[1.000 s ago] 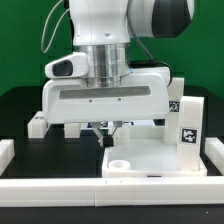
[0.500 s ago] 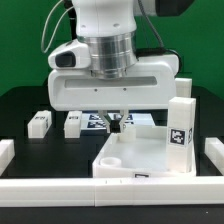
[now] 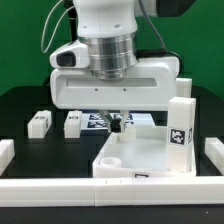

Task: Assemble desk

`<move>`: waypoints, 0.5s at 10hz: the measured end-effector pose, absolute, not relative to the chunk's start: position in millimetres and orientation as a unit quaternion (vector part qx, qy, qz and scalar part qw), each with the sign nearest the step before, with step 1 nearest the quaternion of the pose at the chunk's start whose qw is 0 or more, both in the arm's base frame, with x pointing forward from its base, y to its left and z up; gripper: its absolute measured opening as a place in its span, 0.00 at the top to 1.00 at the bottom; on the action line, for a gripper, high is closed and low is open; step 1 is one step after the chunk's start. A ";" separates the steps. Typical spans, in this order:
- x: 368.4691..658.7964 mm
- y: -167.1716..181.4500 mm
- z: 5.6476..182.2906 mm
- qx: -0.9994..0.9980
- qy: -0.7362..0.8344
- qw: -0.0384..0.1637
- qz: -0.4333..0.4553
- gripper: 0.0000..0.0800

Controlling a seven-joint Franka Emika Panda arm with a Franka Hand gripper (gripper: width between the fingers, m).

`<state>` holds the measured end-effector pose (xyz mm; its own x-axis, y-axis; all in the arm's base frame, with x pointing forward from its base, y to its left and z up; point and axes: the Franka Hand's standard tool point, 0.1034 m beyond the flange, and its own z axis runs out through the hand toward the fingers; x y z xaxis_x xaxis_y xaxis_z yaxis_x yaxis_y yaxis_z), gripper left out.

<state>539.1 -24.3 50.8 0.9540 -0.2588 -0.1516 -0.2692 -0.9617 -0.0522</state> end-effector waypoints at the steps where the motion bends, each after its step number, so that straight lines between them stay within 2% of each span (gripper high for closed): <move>1: 539.3 -25.5 50.2 -0.988 0.132 0.036 0.072 1.00; 3: 539.2 -25.7 50.1 -0.988 0.133 0.036 0.072 1.00; 4: 539.2 -25.7 50.0 -0.988 0.133 0.036 0.072 0.97; 5: 538.9 -26.3 50.0 -0.988 0.134 0.036 0.072 0.80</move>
Offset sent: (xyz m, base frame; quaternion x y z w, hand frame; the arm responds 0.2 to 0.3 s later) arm 0.0000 0.0000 0.0000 0.0000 0.0000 0.0000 1.0000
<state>538.9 -26.3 50.0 0.9537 -0.2594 -0.1524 -0.2699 -0.9615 -0.0521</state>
